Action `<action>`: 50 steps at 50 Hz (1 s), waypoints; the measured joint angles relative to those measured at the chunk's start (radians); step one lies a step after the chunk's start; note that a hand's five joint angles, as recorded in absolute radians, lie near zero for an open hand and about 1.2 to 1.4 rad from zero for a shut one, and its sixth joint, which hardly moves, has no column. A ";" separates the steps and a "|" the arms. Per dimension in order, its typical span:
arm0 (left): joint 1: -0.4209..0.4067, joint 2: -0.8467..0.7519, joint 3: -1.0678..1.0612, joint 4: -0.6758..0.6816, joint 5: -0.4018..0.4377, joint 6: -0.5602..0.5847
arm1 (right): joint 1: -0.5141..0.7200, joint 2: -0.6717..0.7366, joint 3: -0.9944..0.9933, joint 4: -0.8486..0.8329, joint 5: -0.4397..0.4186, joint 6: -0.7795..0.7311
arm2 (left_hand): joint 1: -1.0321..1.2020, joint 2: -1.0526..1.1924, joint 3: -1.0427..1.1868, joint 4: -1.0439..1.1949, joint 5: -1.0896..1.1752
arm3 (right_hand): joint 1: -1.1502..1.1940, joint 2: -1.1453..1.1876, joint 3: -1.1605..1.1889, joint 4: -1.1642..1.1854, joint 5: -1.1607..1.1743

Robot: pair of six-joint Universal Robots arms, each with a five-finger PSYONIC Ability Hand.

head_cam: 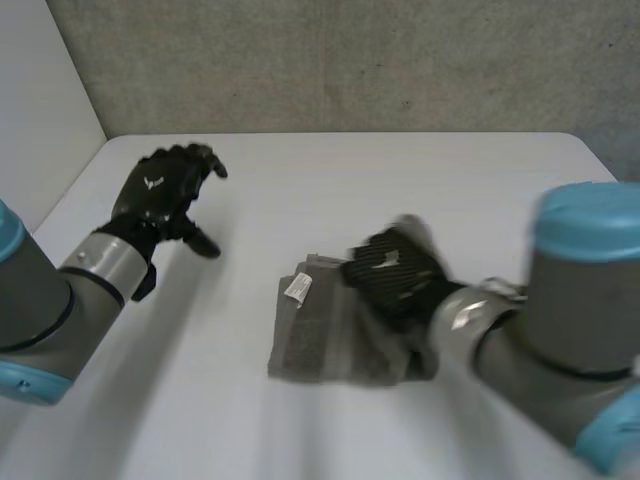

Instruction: Fold the towel.

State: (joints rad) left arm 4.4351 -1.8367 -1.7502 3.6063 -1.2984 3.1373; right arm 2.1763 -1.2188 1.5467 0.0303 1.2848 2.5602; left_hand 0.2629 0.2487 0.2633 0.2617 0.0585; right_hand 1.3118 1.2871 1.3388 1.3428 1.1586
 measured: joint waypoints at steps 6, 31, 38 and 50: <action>-0.024 0.000 0.067 -0.002 -0.008 -0.096 | 0.223 0.170 -0.134 0.000 0.091 0.029 | 0.000 0.000 0.000 0.000 0.000 | 0.004 0.000 0.000 0.000 0.000; -0.162 -0.144 0.135 -0.040 -0.056 -0.159 | 0.067 0.055 -0.008 -0.026 0.141 0.304 | 0.000 0.000 0.000 0.000 0.000 | -1.074 -1.040 -1.088 -1.082 -1.098; -0.235 -0.188 0.126 -0.100 -0.054 -0.196 | -0.101 0.057 0.055 -0.059 0.079 0.466 | 0.000 0.000 0.000 0.000 0.000 | -1.078 -1.040 -1.088 -1.082 -1.098; -0.288 -0.275 0.119 -0.152 -0.060 -0.194 | -0.173 0.142 0.078 -0.135 -0.017 0.579 | 0.000 0.000 0.000 0.000 0.000 | -1.079 -1.040 -1.088 -1.082 -1.098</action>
State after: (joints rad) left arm 4.1474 -2.1121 -1.6316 3.4540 -1.3579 2.9434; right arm 2.0031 -1.0772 1.6251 -0.1045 1.2673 3.1389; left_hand 0.2629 0.2486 0.2633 0.2617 0.0585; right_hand 0.2331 0.2476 0.2509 0.2609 0.0610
